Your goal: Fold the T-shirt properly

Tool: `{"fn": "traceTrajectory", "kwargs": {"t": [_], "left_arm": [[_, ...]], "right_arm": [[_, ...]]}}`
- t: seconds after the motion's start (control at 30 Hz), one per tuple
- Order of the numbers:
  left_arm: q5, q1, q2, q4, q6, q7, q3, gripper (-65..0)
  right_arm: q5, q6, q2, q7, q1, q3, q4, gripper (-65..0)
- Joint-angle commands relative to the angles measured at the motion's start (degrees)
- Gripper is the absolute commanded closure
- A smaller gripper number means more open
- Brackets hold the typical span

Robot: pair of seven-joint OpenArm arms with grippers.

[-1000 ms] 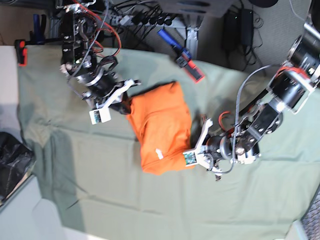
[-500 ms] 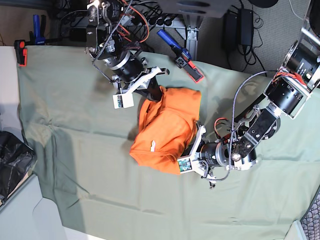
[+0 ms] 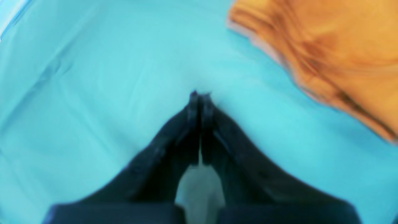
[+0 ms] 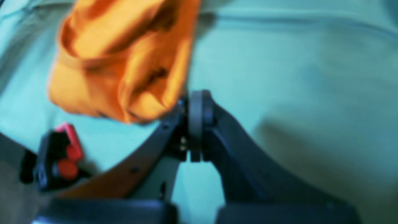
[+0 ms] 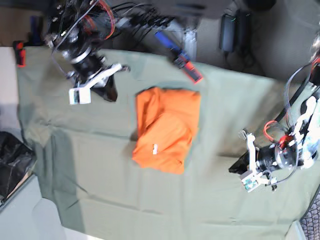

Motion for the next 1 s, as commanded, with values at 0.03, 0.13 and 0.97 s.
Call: {"fn": "traceTrajectory", "kwargs": {"t": [0.03, 0.13, 0.97], "left_arm": [[-2.89, 4.44, -2.32, 6.58, 0.04, 1.25, -5.99, 0.0], [-7.08, 13.29, -3.76, 13.97, -0.87, 4.61, -14.43, 0.0], [-3.32, 58.99, 0.00, -12.94, 2.40, 8.70, -29.24, 0.0]], "right_arm": [[2.64, 5.64, 1.86, 1.16, -3.76, 2.86, 3.45, 0.0], [4.55, 5.66, 2.97, 0.48, -9.51, 6.86, 6.34, 0.0], [6.34, 5.35, 3.34, -0.04, -30.47, 10.45, -22.21, 0.0]]}}
